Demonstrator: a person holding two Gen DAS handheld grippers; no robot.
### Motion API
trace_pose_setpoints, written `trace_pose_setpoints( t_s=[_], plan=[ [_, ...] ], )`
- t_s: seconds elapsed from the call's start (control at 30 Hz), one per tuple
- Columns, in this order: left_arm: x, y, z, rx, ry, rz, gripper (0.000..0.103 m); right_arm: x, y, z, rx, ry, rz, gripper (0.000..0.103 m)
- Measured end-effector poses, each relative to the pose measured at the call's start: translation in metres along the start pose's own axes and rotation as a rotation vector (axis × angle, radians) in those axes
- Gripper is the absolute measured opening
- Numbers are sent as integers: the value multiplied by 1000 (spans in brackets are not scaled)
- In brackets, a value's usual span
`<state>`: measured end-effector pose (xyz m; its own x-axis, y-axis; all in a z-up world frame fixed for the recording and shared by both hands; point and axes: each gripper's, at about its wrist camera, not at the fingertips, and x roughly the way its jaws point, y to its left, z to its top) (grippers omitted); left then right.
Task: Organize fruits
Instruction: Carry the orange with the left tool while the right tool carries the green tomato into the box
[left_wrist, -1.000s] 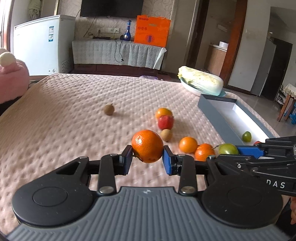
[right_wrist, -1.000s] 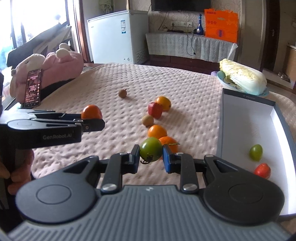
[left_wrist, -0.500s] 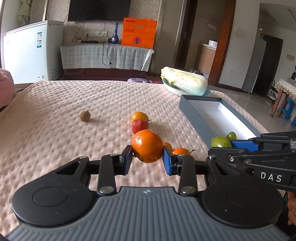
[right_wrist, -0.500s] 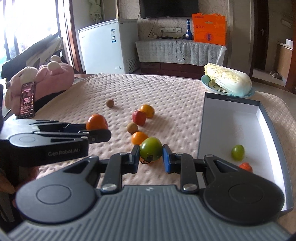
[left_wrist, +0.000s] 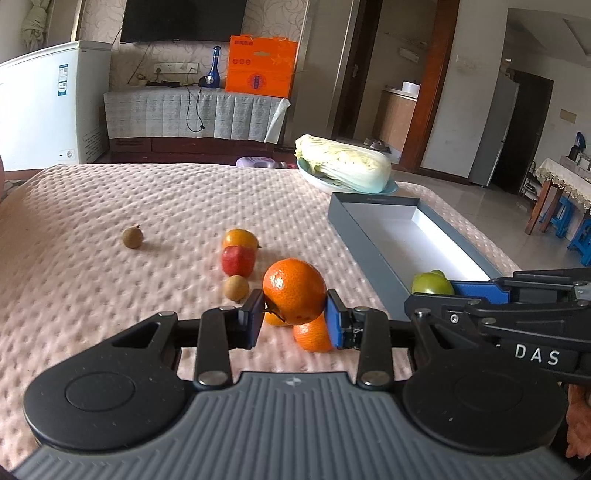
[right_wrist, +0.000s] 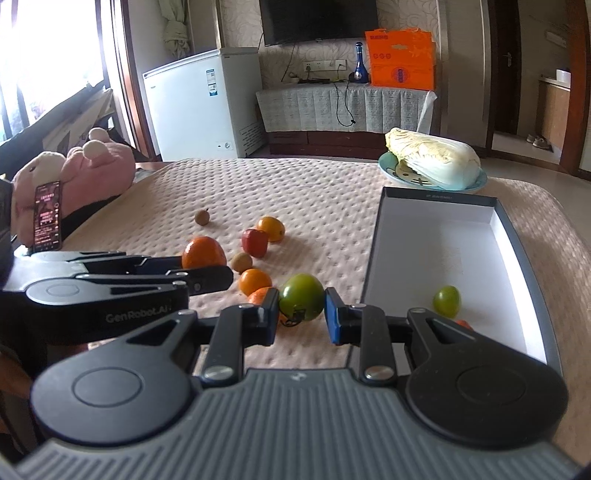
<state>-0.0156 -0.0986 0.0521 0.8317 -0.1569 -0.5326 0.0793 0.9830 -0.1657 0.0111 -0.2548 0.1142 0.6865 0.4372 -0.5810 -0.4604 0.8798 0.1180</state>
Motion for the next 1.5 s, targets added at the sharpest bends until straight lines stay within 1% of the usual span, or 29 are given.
trace_pose_setpoints(
  t_s=[0.4,0.67,0.93,1.2,1.5],
  plan=[
    [11,-25,3,8,1,-53,40,-8,-20,-3,32,-6,-36,29],
    [19,-38,2,19,10,-73,40,-14,-34,-6,56,-6,-61,29],
    [24,-54,3,30,13,-104,40,-19,-39,-7,65,-8,-70,29],
    [33,-74,3,44,19,-152,40,-23,-54,-10,93,-7,-111,29],
    [45,-93,5,50,29,-180,40,-30,-74,-17,135,-1,-156,29]
  ],
)
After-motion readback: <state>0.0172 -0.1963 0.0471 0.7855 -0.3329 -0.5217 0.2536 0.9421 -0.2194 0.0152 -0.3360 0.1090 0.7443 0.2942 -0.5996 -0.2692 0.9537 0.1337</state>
